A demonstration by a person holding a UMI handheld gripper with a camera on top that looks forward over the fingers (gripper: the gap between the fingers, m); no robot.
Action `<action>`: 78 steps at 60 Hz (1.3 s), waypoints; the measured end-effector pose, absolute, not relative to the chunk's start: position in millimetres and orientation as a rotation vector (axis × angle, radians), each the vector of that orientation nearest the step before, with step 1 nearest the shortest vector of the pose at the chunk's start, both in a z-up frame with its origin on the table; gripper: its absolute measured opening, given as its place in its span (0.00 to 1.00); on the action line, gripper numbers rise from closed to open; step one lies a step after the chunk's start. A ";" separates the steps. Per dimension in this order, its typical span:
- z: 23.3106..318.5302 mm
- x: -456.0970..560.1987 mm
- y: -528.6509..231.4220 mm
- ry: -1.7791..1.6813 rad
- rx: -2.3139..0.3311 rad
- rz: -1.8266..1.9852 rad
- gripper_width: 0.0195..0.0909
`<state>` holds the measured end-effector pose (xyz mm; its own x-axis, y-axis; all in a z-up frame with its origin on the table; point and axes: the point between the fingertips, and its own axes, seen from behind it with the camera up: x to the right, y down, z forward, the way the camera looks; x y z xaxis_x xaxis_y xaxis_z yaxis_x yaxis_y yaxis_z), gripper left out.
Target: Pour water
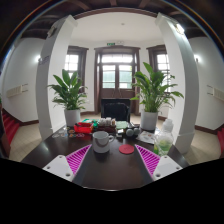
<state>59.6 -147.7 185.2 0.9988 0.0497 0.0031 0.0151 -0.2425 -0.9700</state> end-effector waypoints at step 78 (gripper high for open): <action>110.0 245.2 -27.2 0.057 -1.713 -0.103 0.22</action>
<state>245.2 -27.2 110.0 0.9946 -0.0973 0.0352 0.0208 -0.1446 -0.9893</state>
